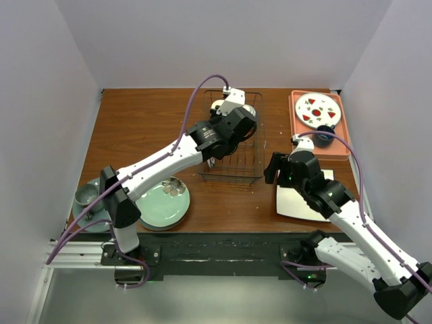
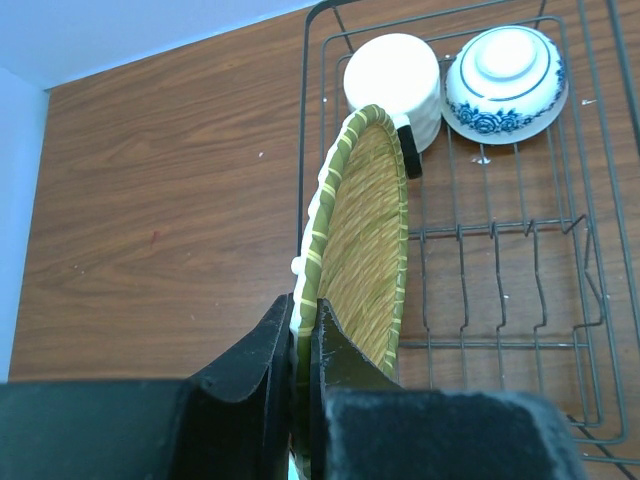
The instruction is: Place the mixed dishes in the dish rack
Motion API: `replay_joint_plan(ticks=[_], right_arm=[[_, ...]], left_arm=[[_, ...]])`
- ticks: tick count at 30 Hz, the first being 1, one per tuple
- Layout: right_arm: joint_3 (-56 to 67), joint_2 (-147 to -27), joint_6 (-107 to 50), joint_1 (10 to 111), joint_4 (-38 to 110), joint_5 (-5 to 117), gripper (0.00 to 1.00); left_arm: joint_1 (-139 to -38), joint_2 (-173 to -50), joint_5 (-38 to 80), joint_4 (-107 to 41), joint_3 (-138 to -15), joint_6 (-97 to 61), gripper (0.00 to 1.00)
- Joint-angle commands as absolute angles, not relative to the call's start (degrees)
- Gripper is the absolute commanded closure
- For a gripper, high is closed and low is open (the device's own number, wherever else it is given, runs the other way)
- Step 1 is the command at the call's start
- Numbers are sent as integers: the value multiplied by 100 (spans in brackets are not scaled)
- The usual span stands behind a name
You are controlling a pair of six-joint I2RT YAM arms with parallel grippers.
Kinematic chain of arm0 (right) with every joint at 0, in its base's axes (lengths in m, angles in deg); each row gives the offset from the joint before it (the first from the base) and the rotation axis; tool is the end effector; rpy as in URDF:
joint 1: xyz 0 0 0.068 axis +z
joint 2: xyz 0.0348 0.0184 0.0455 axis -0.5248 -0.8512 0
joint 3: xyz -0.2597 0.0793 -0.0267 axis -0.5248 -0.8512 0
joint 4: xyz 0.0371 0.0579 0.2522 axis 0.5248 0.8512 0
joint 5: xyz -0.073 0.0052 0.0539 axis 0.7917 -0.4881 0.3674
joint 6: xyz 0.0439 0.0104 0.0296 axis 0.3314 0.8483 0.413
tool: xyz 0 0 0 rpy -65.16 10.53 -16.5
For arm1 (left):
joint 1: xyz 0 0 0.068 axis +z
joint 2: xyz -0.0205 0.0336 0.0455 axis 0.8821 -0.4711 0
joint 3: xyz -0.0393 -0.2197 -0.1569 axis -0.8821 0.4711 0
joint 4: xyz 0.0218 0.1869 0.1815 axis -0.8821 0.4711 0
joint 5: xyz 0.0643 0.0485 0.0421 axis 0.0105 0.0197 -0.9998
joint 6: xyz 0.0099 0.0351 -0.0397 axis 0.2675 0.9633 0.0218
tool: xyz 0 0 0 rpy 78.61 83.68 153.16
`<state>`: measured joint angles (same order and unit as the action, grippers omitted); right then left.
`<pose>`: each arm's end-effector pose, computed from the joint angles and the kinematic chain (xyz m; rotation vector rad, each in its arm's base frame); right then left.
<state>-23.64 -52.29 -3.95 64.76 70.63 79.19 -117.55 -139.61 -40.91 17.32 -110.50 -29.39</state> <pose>0.1491 0.0858 0.3030 0.1224 2.1742 0.3527 0.2428 -0.3045 0.3765 0.1624 2.0088 0.2541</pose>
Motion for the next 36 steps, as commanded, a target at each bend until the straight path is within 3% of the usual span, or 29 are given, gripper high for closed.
replay_joint_plan(ticks=[1,26,36], right_arm=[[-2445,-5177,-241,6505,6863,8043,23],[-2850,-4896,-56,6496,6969,8087,22],[-2876,-4861,-12,6496,6977,8043,22]], left_arm=[[-11779,-14018,-4481,1455,-11092,-2977,100],[-11753,-14915,-4524,1394,-10881,-3539,100],[-11630,-14941,-4384,1525,-10662,-3882,78]])
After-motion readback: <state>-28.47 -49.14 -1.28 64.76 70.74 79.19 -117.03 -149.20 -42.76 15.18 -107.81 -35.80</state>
